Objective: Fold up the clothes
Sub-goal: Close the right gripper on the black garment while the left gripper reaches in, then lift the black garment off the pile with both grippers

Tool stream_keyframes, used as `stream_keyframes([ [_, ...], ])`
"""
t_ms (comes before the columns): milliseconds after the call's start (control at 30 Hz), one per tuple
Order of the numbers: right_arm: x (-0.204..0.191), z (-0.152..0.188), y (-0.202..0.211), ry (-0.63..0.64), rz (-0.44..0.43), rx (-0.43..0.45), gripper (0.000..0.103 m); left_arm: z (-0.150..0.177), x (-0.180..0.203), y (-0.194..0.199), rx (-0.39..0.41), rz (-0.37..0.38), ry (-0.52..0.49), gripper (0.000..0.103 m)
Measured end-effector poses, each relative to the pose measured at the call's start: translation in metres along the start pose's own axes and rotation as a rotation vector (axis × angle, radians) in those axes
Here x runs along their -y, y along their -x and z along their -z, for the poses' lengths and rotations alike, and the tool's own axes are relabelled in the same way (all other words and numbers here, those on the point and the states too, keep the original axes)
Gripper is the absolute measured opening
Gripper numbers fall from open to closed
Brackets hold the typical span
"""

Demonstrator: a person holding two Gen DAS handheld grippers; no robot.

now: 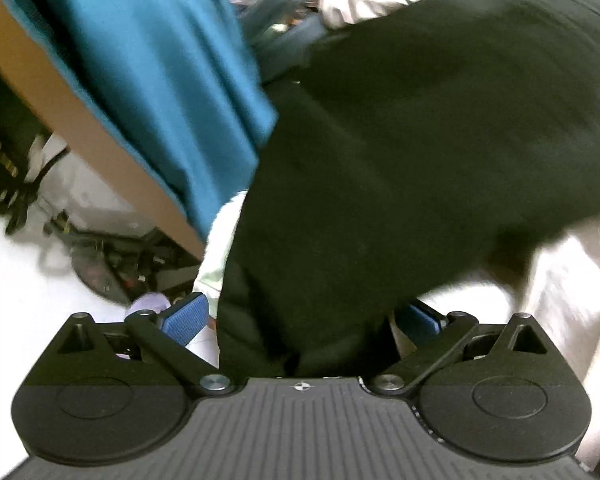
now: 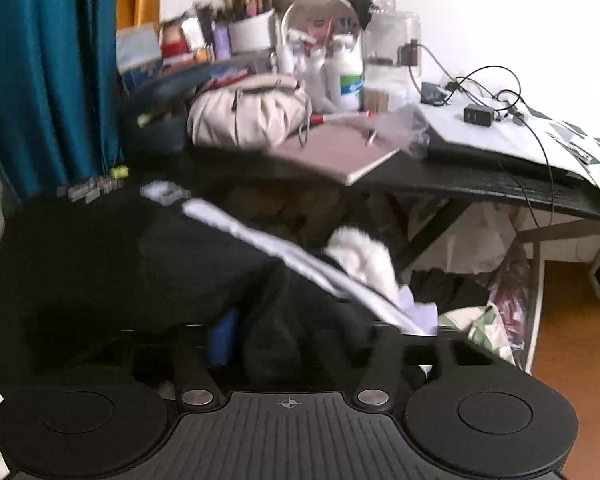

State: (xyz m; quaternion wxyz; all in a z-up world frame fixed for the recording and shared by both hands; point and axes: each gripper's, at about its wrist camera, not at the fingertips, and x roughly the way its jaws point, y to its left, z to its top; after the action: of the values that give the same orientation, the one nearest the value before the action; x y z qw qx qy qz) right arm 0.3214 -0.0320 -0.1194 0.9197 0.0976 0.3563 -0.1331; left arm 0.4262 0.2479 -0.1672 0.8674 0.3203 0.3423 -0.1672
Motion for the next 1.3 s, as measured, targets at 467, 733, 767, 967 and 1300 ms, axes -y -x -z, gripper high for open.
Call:
stream_keyframes([
  [467,0.021,-0.091,0.055,-0.341,-0.138,0.304,0.005,-0.011,0.004,-0.017,-0.002,0.002,0.009,0.101],
  [733,0.025,-0.149,0.143,-0.286,-0.22,0.623,0.005,-0.022,0.007,-0.015,-0.023,0.063,0.034,0.048],
  [767,0.025,-0.153,0.15,-0.28,-0.221,0.644,0.005,-0.025,0.004,-0.011,-0.033,0.094,0.06,0.028],
  [967,0.054,-0.173,0.174,-0.326,-0.185,0.672,0.005,-0.034,-0.045,0.073,0.084,0.07,0.391,0.01],
  [1300,0.135,-0.156,0.195,-0.433,-0.1,0.657,0.005,-0.113,-0.068,0.231,0.629,0.03,0.484,0.009],
])
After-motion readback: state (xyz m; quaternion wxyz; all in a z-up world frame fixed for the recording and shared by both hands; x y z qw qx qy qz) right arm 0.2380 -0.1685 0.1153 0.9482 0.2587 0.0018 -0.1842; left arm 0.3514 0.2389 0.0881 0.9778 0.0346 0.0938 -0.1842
